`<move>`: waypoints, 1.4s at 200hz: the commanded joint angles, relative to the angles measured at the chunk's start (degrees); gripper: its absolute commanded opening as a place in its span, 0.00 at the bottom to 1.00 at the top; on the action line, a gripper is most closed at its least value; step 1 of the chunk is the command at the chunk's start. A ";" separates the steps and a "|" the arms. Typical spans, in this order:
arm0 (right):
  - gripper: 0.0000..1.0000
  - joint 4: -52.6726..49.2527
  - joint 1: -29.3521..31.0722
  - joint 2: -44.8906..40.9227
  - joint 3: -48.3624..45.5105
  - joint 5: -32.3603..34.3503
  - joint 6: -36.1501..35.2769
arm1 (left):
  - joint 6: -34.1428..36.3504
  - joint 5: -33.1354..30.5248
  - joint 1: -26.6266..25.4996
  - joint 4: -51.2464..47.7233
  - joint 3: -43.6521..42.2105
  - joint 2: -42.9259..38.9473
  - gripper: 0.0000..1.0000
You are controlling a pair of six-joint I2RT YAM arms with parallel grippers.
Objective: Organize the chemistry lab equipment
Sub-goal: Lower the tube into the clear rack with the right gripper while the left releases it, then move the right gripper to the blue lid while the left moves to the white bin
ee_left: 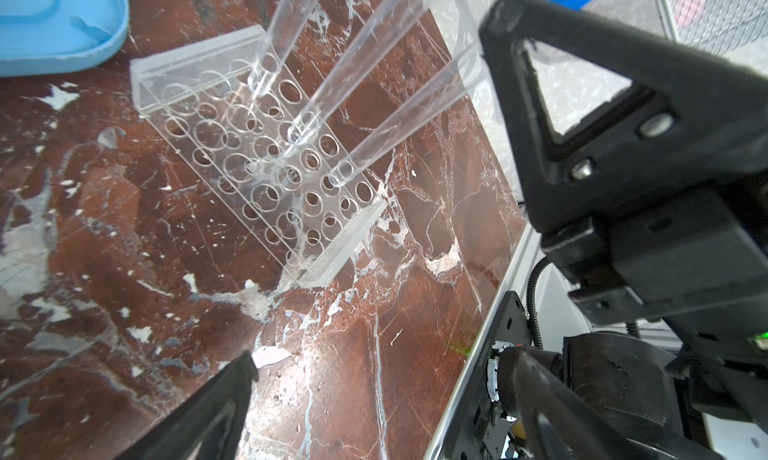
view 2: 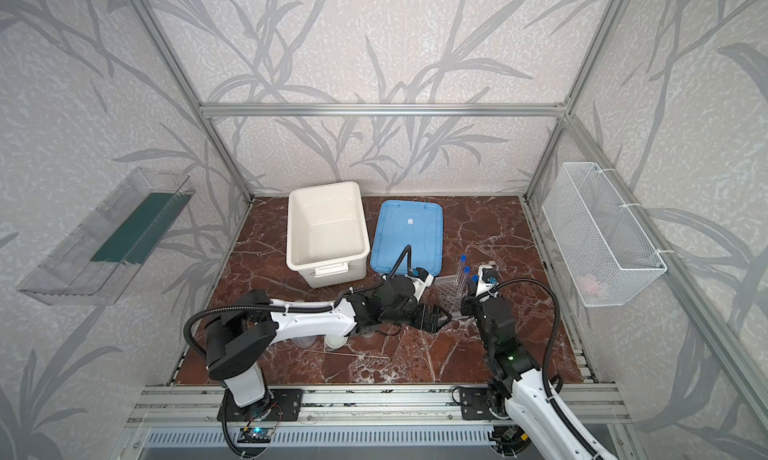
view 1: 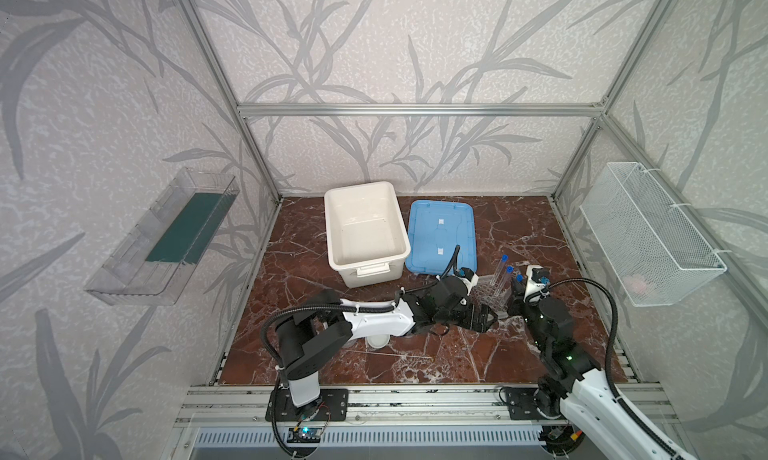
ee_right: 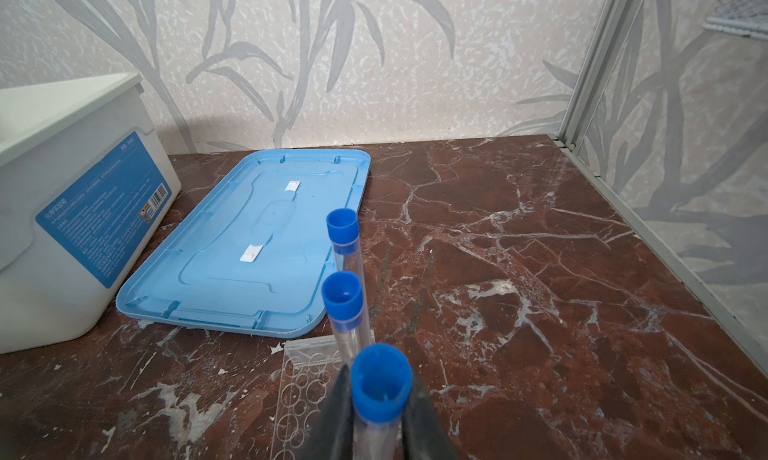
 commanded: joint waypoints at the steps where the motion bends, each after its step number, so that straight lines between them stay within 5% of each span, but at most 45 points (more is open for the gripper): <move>1: 0.23 -1.70 0.27 -1.14 1.57 1.15 0.29 | -1.72 -0.19 0.71 3.70 -1.83 -2.33 0.99; 62: 0.33 -1.16 0.27 2.21 2.90 -0.28 -0.23 | -2.40 -0.04 1.20 5.32 -3.31 -3.12 0.99; 115: 0.98 -15.62 0.18 -6.08 10.26 4.88 6.17 | 0.83 -2.93 1.13 -0.90 -0.38 -8.02 0.99; 172: 0.99 -27.48 0.18 -4.91 24.30 -1.22 5.80 | 11.16 -7.28 1.15 -17.00 8.52 -16.49 0.99; 211: 0.99 -35.32 0.17 4.75 37.83 -12.75 8.12 | 17.48 -14.93 2.62 -31.76 15.10 -22.94 0.99; 242: 0.99 -35.36 0.24 9.74 42.95 -21.99 10.45 | 17.71 -16.75 9.58 -43.90 20.54 -27.20 0.99; 280: 0.99 -35.69 5.36 17.91 47.14 -21.82 10.49 | 20.56 -19.30 21.15 -55.10 26.28 -30.12 0.99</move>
